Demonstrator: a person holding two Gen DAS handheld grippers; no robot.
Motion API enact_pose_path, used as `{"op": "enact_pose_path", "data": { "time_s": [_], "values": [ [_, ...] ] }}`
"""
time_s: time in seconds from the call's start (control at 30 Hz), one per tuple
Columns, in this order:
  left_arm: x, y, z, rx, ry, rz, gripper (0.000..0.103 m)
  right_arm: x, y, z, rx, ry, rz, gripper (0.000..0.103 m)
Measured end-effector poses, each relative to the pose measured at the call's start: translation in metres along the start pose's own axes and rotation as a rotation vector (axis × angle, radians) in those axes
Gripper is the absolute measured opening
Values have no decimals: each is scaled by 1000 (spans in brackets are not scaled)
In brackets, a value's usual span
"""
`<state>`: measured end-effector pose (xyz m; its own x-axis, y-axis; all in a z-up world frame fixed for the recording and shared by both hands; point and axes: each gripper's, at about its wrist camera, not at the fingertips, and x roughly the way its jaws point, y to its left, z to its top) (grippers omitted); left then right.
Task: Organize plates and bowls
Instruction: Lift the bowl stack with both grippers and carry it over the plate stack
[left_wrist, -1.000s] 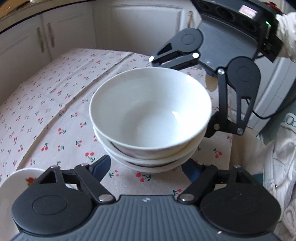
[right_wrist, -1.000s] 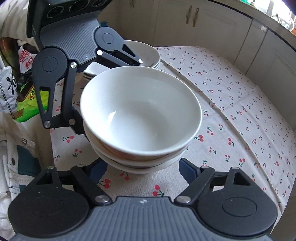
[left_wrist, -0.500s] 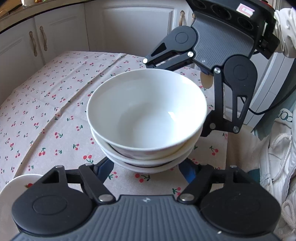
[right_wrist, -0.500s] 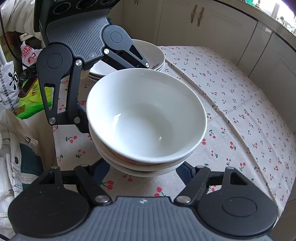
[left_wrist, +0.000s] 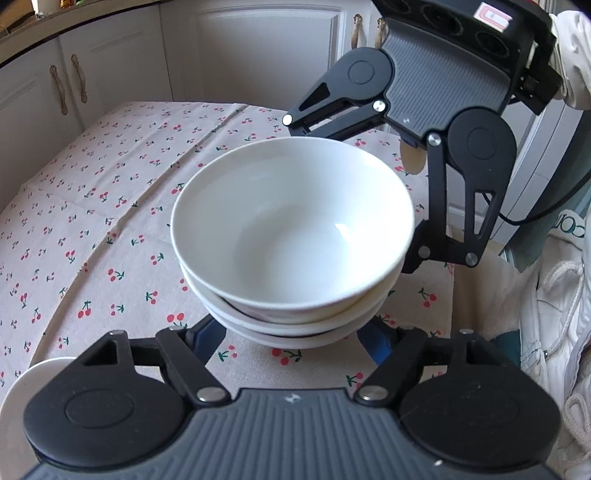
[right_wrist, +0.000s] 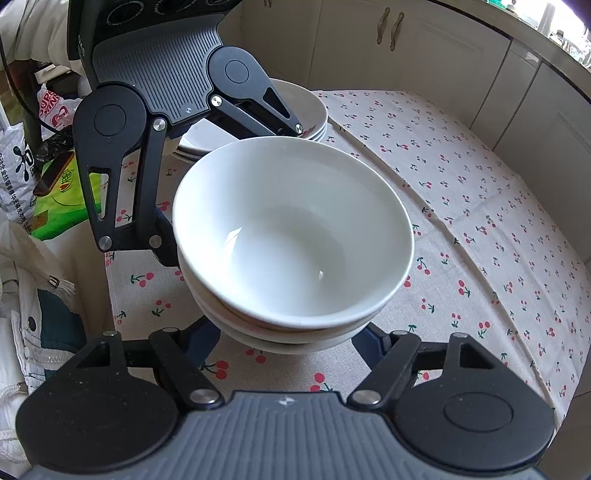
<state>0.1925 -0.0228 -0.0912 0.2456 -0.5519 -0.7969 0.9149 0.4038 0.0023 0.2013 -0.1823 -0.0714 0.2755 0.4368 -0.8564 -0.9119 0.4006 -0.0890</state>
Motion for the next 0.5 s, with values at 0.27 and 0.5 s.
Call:
{"op": "enact_pose_path", "data": {
  "time_s": [0.27, 0.5],
  "values": [
    [-6, -4, 5, 9, -12, 15, 77, -5, -2, 1, 11, -3, -11, 81],
    [-15, -8, 8, 9, -24, 29, 77, -13, 1, 7, -14, 8, -30, 81]
  ]
}}
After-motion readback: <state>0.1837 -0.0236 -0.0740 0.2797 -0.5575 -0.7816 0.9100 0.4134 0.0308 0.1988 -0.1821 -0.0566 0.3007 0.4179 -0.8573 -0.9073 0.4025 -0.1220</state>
